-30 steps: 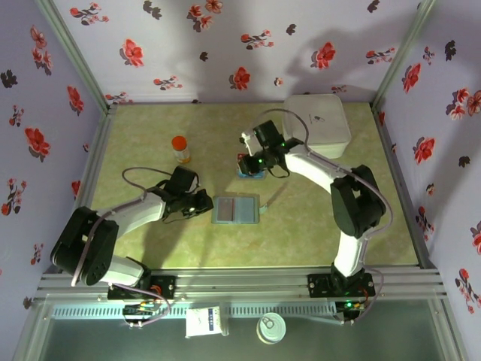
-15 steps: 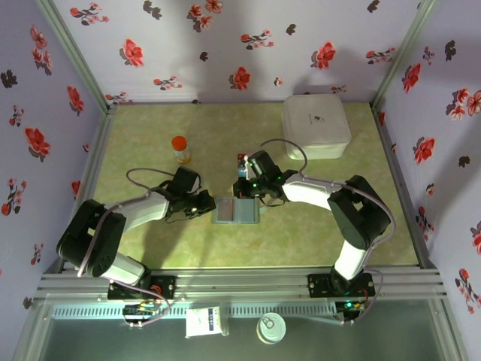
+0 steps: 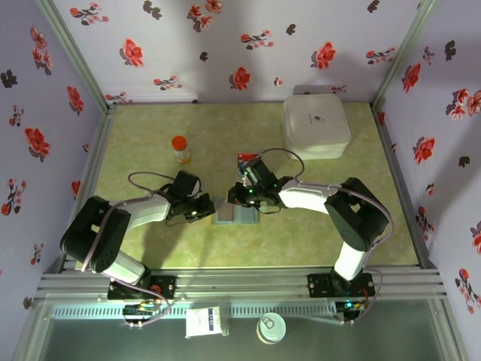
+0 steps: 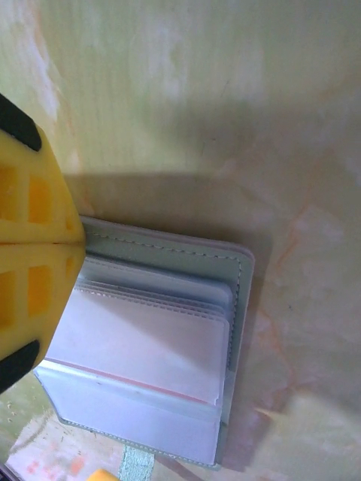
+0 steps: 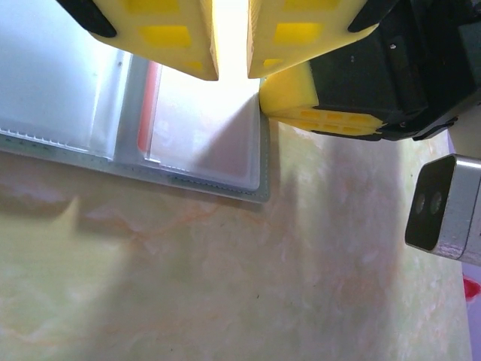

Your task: Take the credit cards out of the card holder

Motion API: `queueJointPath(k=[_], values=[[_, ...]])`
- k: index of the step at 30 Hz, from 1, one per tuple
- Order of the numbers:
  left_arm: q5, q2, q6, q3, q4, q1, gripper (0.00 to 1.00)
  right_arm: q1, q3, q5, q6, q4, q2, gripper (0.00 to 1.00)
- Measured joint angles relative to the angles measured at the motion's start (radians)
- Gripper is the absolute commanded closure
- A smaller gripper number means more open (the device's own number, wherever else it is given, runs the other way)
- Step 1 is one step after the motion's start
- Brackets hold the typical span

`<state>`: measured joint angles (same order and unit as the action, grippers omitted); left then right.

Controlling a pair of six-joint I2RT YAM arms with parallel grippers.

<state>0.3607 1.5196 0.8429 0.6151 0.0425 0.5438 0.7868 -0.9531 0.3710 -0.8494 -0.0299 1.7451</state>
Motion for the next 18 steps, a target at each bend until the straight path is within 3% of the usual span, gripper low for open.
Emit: queueJointPath(k=[18], values=[[0.000, 0.002, 0.001, -0.003, -0.007, 0.000, 0.95, 0.036, -0.002, 0.000, -0.026, 0.045, 0.038, 0.80]])
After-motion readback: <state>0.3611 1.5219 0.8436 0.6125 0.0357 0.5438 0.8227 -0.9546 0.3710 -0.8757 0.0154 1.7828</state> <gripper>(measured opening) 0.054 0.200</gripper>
